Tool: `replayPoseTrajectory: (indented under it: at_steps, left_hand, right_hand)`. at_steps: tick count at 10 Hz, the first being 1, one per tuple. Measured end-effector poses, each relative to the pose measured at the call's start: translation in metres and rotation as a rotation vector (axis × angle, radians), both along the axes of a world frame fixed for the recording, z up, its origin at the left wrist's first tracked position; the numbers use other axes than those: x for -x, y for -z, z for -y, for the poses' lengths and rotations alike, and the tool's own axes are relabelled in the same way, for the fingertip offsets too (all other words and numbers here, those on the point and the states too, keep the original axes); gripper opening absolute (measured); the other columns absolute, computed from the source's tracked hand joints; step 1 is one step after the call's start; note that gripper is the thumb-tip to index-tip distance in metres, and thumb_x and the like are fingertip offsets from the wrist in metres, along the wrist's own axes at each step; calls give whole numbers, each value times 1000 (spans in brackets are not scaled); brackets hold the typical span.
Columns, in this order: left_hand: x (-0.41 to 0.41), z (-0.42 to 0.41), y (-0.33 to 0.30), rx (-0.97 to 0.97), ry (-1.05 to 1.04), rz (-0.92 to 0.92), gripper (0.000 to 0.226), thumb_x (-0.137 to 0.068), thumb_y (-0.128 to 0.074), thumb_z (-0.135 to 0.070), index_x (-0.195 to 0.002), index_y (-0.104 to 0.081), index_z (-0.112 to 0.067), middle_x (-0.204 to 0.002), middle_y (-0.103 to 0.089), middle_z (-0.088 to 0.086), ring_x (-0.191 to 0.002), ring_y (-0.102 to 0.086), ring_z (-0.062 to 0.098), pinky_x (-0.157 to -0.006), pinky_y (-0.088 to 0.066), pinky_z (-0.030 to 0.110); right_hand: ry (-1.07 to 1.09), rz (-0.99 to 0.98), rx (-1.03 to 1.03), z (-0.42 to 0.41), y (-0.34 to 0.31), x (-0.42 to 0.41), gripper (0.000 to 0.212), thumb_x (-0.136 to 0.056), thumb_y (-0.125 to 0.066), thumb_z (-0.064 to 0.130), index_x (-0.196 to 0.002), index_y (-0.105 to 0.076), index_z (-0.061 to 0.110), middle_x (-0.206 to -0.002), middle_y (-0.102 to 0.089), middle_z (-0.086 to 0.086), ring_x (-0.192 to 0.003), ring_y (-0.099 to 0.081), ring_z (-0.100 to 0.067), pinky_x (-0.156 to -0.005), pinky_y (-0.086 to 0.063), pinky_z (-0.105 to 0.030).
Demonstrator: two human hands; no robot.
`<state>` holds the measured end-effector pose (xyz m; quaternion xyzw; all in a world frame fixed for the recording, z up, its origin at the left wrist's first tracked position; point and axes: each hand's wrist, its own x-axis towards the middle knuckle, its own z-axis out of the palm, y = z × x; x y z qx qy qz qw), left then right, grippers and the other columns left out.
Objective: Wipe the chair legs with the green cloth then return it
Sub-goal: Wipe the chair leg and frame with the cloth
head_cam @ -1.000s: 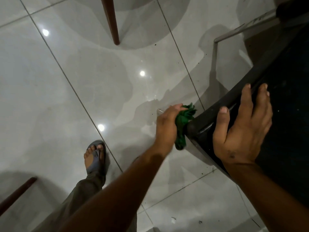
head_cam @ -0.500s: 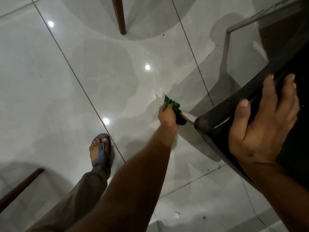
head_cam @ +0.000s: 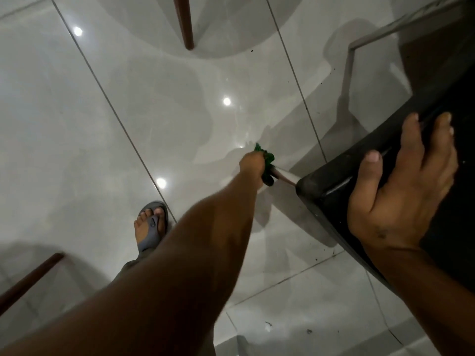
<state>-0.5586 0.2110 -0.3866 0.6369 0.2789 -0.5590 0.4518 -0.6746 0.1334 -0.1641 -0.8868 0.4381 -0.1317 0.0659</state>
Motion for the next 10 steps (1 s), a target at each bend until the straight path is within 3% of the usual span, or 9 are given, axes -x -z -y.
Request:
replayPoseTrajectory:
  at_steps: [1,3,4,5,6,7,8,9,10]
  left_hand:
    - [-19,2,-33,20,328,83,29,-101,-51,-18,-119,-69,-4,-124,-70,17,-103,-64,30,-107,-55,48]
    - [-13,-7,-119,308,427,175,18,-87,-62,-25,-81,-77,-35,-88,-76,-7,-82,-70,11,-71,-58,19]
    - [-15,3,-111,341,428,171,19,-85,-64,-24,-81,-78,-35,-89,-77,-7,-88,-72,15,-82,-60,25]
    - [-19,18,-74,147,428,151,22,-85,-67,-15,-102,-79,-21,-97,-79,3,-96,-74,25,-88,-62,33]
    - [-18,19,-40,-44,275,63,21,-86,-67,-10,-104,-77,-11,-85,-76,7,-71,-72,28,-49,-56,28]
    - [-8,12,-40,-80,108,23,28,-93,-63,-13,-119,-71,-8,-97,-76,9,-78,-70,24,-54,-58,28]
    - [11,-9,-86,-3,-92,-21,26,-93,-56,-17,-114,-70,-11,-103,-74,13,-90,-69,28,-80,-61,40]
    - [35,-43,-135,220,-234,-94,36,-83,-65,-32,-115,-72,-17,-96,-78,8,-86,-74,22,-77,-61,37]
    - [39,-41,-127,225,-277,-199,53,-85,-65,-38,-131,-66,-12,-102,-71,14,-94,-67,28,-87,-56,43]
  right_hand:
    - [-1,-18,-18,-1,-1,-2,61,-106,-37,46,-158,-35,15,-167,-24,-21,-154,-21,-37,-126,-18,-52]
    - [9,-26,-28,-3,-5,-4,62,-105,-37,45,-157,-36,12,-167,-24,-21,-155,-21,-37,-124,-20,-57]
    - [5,-34,-35,-2,-4,-5,62,-105,-35,47,-157,-36,12,-167,-23,-21,-155,-20,-36,-125,-20,-57]
    - [9,-37,-40,-1,-4,-4,63,-105,-33,50,-157,-36,13,-167,-23,-21,-155,-20,-36,-125,-20,-58]
    - [10,-37,-37,-1,-3,-4,64,-106,-32,51,-157,-37,14,-167,-24,-21,-155,-20,-35,-124,-21,-59]
    - [16,-48,-38,-2,-4,-4,64,-105,-33,50,-157,-37,13,-167,-24,-21,-155,-20,-35,-124,-21,-58]
    - [17,-72,-64,-2,-7,-4,64,-104,-35,48,-158,-36,12,-168,-21,-20,-156,-18,-35,-126,-17,-56]
    - [14,-76,-76,-2,-8,-4,64,-103,-37,47,-158,-35,12,-168,-20,-21,-157,-17,-35,-127,-15,-56]
    - [12,-78,-78,-1,-7,-4,64,-103,-37,47,-157,-35,12,-168,-20,-21,-157,-17,-35,-127,-14,-56]
